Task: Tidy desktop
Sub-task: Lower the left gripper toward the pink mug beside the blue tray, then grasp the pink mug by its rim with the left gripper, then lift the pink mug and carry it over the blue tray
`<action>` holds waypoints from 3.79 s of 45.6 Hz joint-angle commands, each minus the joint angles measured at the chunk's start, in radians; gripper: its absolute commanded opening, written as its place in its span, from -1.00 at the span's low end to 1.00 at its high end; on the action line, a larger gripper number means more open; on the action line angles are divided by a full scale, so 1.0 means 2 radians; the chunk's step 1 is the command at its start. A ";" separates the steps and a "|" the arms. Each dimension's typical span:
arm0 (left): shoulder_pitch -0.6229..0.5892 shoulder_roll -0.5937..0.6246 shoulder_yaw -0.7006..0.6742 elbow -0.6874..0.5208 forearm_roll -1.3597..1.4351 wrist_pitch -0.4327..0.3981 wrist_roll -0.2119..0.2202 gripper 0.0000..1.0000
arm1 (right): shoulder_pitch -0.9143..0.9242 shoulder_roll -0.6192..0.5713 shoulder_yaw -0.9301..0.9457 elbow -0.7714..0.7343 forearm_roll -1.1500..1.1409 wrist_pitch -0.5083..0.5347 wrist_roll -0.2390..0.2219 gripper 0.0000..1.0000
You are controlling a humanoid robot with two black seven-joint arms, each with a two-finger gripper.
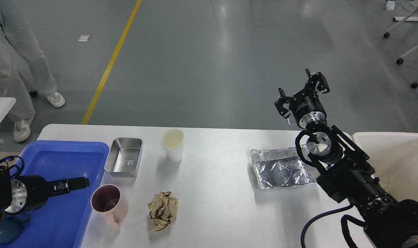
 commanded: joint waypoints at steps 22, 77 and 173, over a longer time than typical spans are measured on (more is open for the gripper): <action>0.020 -0.083 0.001 0.024 0.009 0.011 0.035 0.32 | -0.002 -0.001 -0.001 -0.001 0.000 0.000 0.000 1.00; 0.040 -0.088 0.000 0.025 0.007 -0.008 0.034 -0.96 | -0.014 -0.019 -0.002 -0.001 0.000 0.000 0.000 1.00; -0.151 0.374 -0.216 -0.071 -0.159 -0.404 -0.073 -0.98 | -0.009 -0.021 -0.002 0.001 0.000 0.002 0.000 1.00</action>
